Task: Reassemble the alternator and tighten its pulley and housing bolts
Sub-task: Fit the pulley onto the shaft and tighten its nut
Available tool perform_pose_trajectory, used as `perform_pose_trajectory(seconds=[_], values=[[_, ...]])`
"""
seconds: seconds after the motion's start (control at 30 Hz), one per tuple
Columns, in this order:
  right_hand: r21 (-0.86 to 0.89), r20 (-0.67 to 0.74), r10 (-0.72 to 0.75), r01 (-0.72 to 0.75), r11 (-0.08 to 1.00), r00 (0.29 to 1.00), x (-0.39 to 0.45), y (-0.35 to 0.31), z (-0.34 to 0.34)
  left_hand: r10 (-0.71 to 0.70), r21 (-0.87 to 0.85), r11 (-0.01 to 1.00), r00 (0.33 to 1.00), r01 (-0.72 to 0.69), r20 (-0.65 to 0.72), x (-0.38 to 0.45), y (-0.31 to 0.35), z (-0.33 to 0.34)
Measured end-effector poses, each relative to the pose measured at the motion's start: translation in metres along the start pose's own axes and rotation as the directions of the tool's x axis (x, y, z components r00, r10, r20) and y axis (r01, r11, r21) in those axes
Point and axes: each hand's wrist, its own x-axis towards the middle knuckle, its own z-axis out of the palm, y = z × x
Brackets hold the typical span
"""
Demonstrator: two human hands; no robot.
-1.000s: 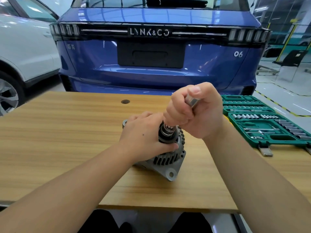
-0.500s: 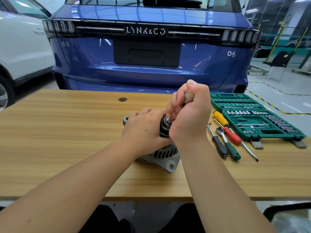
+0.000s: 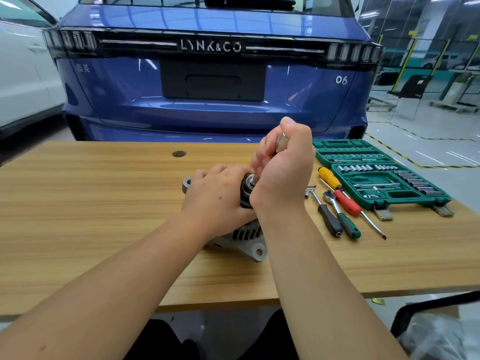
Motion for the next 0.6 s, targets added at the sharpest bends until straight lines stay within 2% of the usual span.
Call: perform_pose_trajectory(seconds=[0.17,0.33,0.47,0.6], values=[[0.032,0.107,-0.031,0.027,0.999,0.994,-0.001,-0.001,-0.006,-0.015,0.011,1.000,1.000,0.015,-0.001,-0.001,0.000,0.000],[0.107,0.227,-0.013,-0.011,0.994,0.974,0.003,-0.013,-0.017,-0.031,0.062,0.998,0.999,0.030,0.008,0.001,-0.003,0.003],[0.170,0.188,-0.048,0.015,0.985,0.981,0.025,-0.034,-0.031,-0.067,0.077,0.995,0.998,0.066,0.005,0.001,-0.006,0.006],[0.025,0.083,0.027,-0.029,0.999,0.996,0.056,-0.036,-0.053,-0.087,0.074,0.994,0.996,0.085,0.018,-0.001,-0.003,0.003]])
